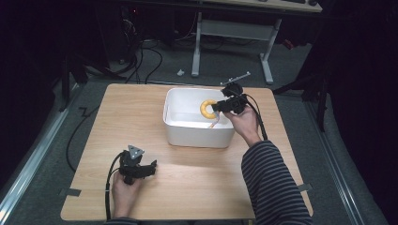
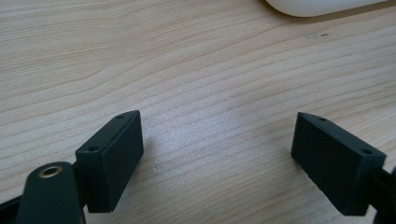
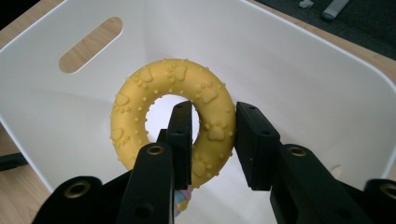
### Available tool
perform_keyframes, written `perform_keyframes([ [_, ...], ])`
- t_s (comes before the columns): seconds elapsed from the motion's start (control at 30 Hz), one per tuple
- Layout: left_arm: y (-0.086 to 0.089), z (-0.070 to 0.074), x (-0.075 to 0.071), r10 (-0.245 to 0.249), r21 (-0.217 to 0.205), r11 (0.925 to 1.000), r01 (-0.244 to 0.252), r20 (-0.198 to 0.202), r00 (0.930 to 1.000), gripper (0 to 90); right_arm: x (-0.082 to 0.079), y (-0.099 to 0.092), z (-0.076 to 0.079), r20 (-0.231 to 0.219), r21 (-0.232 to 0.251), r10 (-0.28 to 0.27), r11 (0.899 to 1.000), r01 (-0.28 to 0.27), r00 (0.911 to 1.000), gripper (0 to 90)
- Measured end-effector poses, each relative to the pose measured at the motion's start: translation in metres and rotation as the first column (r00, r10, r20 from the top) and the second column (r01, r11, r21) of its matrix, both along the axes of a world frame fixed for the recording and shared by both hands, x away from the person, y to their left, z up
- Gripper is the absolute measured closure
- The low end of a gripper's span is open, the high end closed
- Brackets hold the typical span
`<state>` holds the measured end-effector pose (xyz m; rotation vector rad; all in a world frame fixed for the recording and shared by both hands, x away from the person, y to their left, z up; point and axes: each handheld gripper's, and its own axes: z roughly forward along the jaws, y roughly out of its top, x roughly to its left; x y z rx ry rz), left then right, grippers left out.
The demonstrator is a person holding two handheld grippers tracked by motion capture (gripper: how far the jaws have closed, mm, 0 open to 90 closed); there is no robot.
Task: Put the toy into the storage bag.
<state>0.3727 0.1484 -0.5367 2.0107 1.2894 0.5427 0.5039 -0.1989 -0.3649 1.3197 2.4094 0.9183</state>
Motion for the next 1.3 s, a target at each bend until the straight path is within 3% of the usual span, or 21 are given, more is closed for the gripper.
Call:
perform_keyframes([
  [0.13,0.000,0.000,0.000,0.000,0.000,1.0000,0.000,0.000,1.0000,17.0,-0.002,0.002,-0.003,-0.016,-0.028,0.030,0.999,-0.030,0.9994,68.6],
  [0.63,0.000,0.000,0.001,0.005,-0.001,1.0000,-0.005,0.000,1.0000,17.4,-0.008,0.005,-0.015,-0.065,-0.015,0.081,0.997,-0.082,0.9946,68.6],
  [0.73,0.000,0.000,0.001,0.006,-0.002,1.0000,-0.006,-0.002,1.0000,17.4,-0.008,0.006,-0.017,-0.067,-0.034,0.097,0.995,-0.099,0.9931,68.6],
  [1.2,0.000,0.000,0.001,0.009,-0.003,1.0000,-0.009,0.000,1.0000,17.4,-0.010,0.009,-0.028,-0.103,-0.034,0.115,0.992,-0.119,0.9881,68.4],
  [1.3,0.000,0.000,0.001,0.009,-0.002,1.0000,-0.009,0.000,1.0000,17.4,-0.010,0.009,-0.031,-0.121,-0.033,0.130,0.990,-0.135,0.9840,63.2],
])
